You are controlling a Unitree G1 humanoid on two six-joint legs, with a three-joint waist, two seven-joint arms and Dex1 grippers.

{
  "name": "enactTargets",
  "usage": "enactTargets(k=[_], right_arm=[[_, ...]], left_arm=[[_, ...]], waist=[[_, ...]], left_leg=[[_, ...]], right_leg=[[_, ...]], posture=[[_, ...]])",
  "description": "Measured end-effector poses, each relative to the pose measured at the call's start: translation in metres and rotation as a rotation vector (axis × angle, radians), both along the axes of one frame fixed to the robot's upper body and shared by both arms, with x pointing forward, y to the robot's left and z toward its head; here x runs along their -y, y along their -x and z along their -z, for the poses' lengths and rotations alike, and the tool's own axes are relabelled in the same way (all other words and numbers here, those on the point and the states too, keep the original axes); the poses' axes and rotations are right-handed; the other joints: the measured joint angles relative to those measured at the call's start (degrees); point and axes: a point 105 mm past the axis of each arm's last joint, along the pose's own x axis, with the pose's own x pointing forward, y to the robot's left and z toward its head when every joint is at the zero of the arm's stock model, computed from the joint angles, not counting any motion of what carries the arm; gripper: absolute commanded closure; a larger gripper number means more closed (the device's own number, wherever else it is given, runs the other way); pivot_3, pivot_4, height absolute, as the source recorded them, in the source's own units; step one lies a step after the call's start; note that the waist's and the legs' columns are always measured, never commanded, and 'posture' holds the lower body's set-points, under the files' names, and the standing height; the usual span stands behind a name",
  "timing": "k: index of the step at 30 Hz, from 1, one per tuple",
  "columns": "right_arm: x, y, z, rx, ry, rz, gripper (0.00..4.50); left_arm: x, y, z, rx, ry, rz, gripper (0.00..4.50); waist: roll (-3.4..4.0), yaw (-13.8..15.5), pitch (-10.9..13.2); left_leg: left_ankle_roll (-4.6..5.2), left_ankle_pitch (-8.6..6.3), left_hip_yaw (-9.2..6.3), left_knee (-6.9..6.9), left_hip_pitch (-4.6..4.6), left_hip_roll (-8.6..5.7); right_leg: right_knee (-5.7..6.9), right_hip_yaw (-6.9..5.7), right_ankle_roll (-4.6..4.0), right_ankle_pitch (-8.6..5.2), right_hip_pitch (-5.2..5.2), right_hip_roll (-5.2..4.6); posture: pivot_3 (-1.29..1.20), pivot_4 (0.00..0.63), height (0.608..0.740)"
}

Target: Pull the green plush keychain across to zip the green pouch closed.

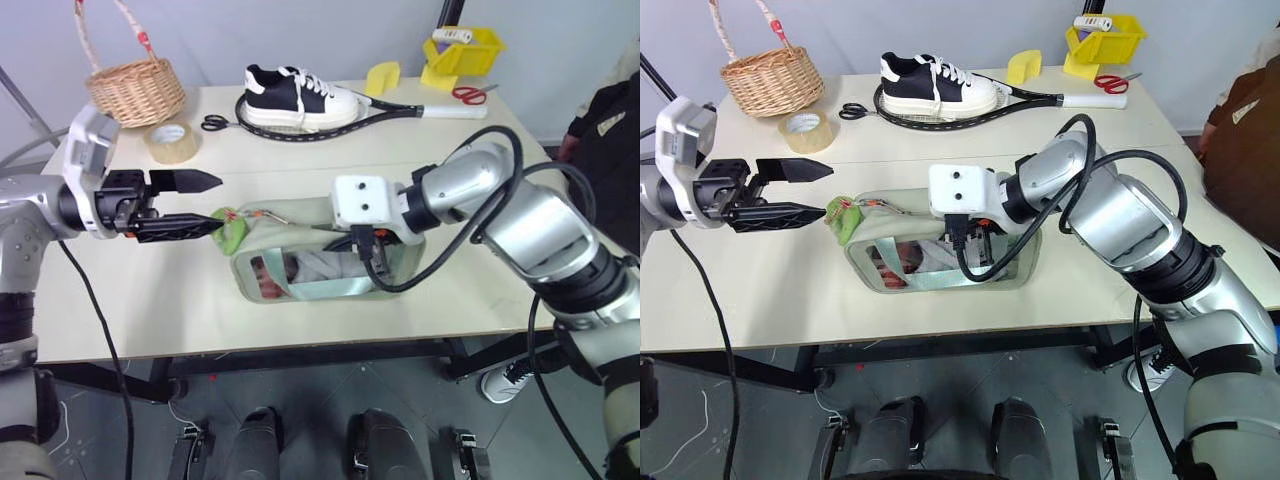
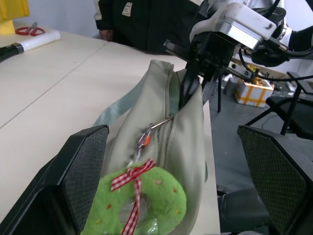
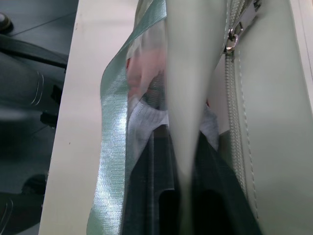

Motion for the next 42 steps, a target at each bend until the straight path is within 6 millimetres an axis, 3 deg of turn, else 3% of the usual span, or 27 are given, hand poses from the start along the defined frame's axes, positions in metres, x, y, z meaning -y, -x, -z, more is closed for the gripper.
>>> enactTargets(k=[4,10,14,17,21,22,27,32,35,38,42], right_arm=[[0.012,-0.004,-0.011,-0.026,-0.044,0.081,0.96],[0.061,0.009,-0.044,0.030,-0.063,0.203,0.96],[0.083,0.011,-0.027,-0.007,-0.022,0.270,0.96],[0.089,0.009,-0.011,-0.040,-0.009,0.292,2.25],[0.086,0.005,-0.007,-0.024,-0.025,0.301,4.25],[0.085,0.005,-0.007,-0.022,-0.029,0.301,4.46],[0.086,0.003,-0.006,-0.027,-0.037,0.324,4.46],[0.086,0.002,-0.006,-0.025,-0.039,0.336,4.46],[0.086,0.002,-0.006,-0.025,-0.041,0.334,4.50],[0.085,0.002,-0.006,-0.028,-0.044,0.332,4.50],[0.086,0.001,-0.008,-0.022,-0.048,0.343,4.50]], left_arm=[[0.001,0.000,0.001,-0.004,-0.008,0.002,0.00],[-0.001,-0.001,-0.002,0.003,-0.018,0.010,0.00],[-0.001,-0.002,-0.004,0.012,-0.025,0.017,0.00],[-0.002,-0.004,0.001,-0.004,-0.035,0.012,0.00],[-0.005,-0.007,0.008,-0.032,-0.062,0.009,0.00],[-0.007,-0.008,0.010,-0.033,-0.076,0.000,0.00],[-0.023,-0.017,0.025,-0.050,-0.158,-0.076,0.00],[-0.032,-0.050,0.045,-0.147,-0.042,-0.216,0.00],[-0.025,-0.066,0.061,-0.204,-0.011,-0.258,0.73],[-0.024,-0.069,0.066,-0.226,-0.005,-0.263,2.32],[-0.023,-0.069,0.057,-0.205,-0.005,-0.250,4.38]], waist=[[0.00,0.23,0.00],[-0.01,0.22,0.00],[-0.01,-0.08,0.00],[0.00,-0.17,0.00],[0.00,-0.09,0.00],[0.00,-0.08,0.01],[0.00,0.06,0.00],[-0.03,0.20,0.01],[-0.07,0.18,0.02],[-0.09,-0.16,0.02],[-0.09,0.07,0.02]], left_leg=[[0.00,0.00,0.02,0.00,-0.01,0.00],[0.00,0.00,0.06,-0.04,-0.01,0.00],[0.00,0.00,0.17,-0.05,0.07,0.01],[0.00,0.00,0.26,-0.05,0.09,0.02],[0.00,0.00,0.34,-0.04,0.07,0.03],[0.00,0.00,0.35,-0.04,0.07,0.03],[0.00,0.00,0.39,-0.04,0.06,0.04],[0.01,0.00,0.40,0.03,0.03,0.04],[0.01,0.00,0.46,0.04,0.01,0.04],[0.00,0.00,0.55,0.01,0.03,0.04],[0.00,0.00,0.58,0.02,0.03,0.05]], right_leg=[[-0.02,0.01,0.00,0.00,0.00,0.00],[-0.13,0.02,0.00,0.00,0.01,0.00],[-0.09,0.14,-0.02,0.01,0.00,0.01],[-0.04,0.23,-0.02,0.02,-0.07,0.01],[-0.05,0.29,-0.02,0.02,-0.11,0.01],[-0.05,0.29,-0.02,0.02,-0.12,0.01],[-0.05,0.31,-0.02,0.02,-0.14,0.01],[-0.04,0.33,0.04,0.07,-0.13,0.01],[-0.07,0.37,0.09,0.09,-0.14,0.01],[-0.07,0.45,0.09,0.10,-0.20,0.01],[-0.07,0.46,0.09,0.10,-0.20,0.01]], posture=[[0.00,0.150,0.740],[0.00,0.150,0.740],[0.00,0.150,0.740],[0.00,0.150,0.740],[0.00,0.150,0.740],[0.00,0.150,0.740],[0.00,0.150,0.740],[0.00,0.150,0.740],[0.00,0.150,0.740],[0.00,0.150,0.740],[0.00,0.150,0.740]])
